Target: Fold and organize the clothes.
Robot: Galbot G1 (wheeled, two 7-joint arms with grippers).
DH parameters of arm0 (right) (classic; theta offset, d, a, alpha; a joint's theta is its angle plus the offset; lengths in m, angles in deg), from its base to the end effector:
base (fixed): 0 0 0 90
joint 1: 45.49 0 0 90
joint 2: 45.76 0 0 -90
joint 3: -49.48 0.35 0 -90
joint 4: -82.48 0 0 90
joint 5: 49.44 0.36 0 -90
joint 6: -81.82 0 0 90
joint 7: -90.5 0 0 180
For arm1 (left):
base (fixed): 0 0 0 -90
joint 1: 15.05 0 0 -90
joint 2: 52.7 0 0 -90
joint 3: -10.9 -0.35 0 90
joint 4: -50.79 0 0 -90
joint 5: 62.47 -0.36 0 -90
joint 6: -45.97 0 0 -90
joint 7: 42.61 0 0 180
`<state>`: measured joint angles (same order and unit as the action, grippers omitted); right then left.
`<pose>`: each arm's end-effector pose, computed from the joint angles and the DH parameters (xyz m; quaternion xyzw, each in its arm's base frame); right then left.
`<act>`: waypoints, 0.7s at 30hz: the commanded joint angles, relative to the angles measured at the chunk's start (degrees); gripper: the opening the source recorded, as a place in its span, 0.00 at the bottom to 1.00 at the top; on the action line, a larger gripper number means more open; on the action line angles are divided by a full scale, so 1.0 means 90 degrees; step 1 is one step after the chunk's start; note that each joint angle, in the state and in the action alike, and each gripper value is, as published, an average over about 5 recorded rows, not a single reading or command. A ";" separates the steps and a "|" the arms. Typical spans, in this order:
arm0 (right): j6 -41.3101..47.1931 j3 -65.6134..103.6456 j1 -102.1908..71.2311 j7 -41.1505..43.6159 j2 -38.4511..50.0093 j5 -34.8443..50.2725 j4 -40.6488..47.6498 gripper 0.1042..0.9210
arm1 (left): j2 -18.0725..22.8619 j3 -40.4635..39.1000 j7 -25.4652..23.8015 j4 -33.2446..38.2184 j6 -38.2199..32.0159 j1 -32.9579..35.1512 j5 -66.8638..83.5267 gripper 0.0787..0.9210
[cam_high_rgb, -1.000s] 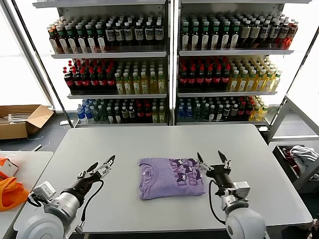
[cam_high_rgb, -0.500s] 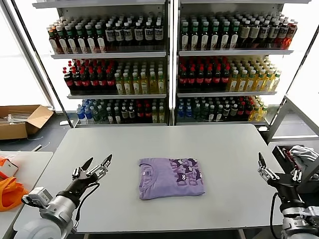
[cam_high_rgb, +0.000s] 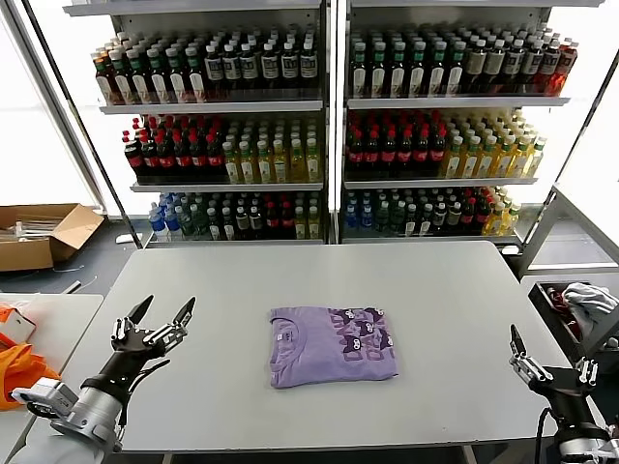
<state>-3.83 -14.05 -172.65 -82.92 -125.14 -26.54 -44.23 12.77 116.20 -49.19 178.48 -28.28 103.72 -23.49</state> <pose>0.1402 -0.1513 -0.2428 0.0653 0.9978 -0.0080 0.0043 0.1990 0.1223 -0.2085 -0.1094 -0.9898 0.0840 0.0365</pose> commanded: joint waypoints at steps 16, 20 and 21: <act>-0.0073 0.0084 -0.0698 0.0071 -0.0067 -0.0457 -0.0145 0.88 | -0.0288 0.0376 -0.0646 -0.0017 -0.0956 0.0301 -0.0190 0.88; -0.0113 0.0107 -0.0754 0.0094 -0.0079 -0.0423 -0.0144 0.88 | -0.0281 0.0357 -0.0718 -0.0026 -0.0937 0.0317 -0.0198 0.88; -0.0104 0.0108 -0.0730 0.0096 -0.0065 -0.0419 -0.0139 0.88 | -0.0283 0.0366 -0.0738 -0.0023 -0.0925 0.0317 -0.0200 0.88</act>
<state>-4.64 -13.57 -177.87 -82.65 -125.19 -29.92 -45.27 10.47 119.01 -54.13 178.27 -35.52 106.20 -25.25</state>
